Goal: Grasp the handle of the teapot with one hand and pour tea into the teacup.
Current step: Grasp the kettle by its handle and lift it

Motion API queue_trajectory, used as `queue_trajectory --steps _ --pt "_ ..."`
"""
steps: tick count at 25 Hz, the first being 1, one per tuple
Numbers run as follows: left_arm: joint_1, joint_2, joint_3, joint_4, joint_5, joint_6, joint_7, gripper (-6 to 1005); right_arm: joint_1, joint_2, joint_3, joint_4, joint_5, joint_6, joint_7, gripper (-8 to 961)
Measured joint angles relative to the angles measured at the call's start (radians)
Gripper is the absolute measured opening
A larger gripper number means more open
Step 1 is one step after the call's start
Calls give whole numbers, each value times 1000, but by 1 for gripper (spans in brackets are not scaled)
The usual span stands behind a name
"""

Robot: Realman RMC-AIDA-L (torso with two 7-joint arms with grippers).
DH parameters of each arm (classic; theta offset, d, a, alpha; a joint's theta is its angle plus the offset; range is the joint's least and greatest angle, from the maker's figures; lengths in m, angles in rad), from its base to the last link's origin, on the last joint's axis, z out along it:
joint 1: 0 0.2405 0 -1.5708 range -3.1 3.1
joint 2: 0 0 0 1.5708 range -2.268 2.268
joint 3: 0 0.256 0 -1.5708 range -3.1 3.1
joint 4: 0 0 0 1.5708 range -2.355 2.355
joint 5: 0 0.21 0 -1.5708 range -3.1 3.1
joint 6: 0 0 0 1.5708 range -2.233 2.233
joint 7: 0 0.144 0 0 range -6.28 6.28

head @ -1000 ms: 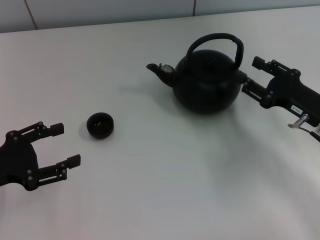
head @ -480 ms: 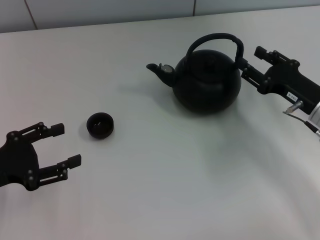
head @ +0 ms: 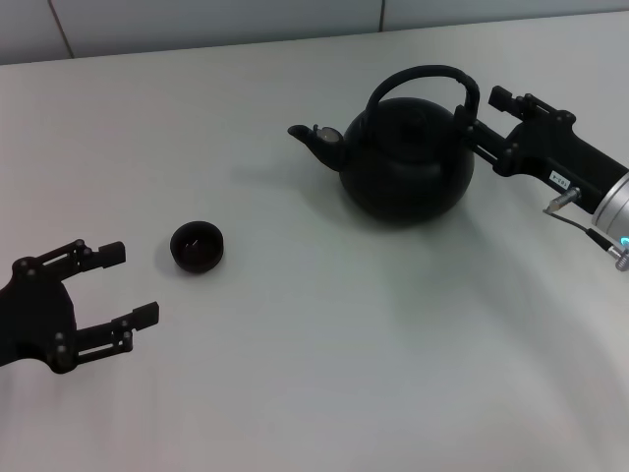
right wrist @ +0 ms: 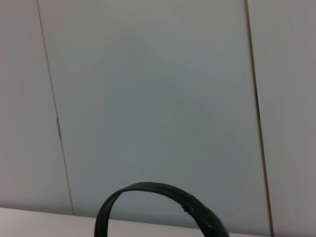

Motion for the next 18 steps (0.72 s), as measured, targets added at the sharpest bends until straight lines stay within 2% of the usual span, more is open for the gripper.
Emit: queue_trajectory --steps 8,18 --pt "-6 -1 0 -3 0 -8 0 803 20 1 2 12 26 53 0 584" --pt "-12 -3 0 -4 0 -10 0 803 31 0 4 18 32 58 0 581"
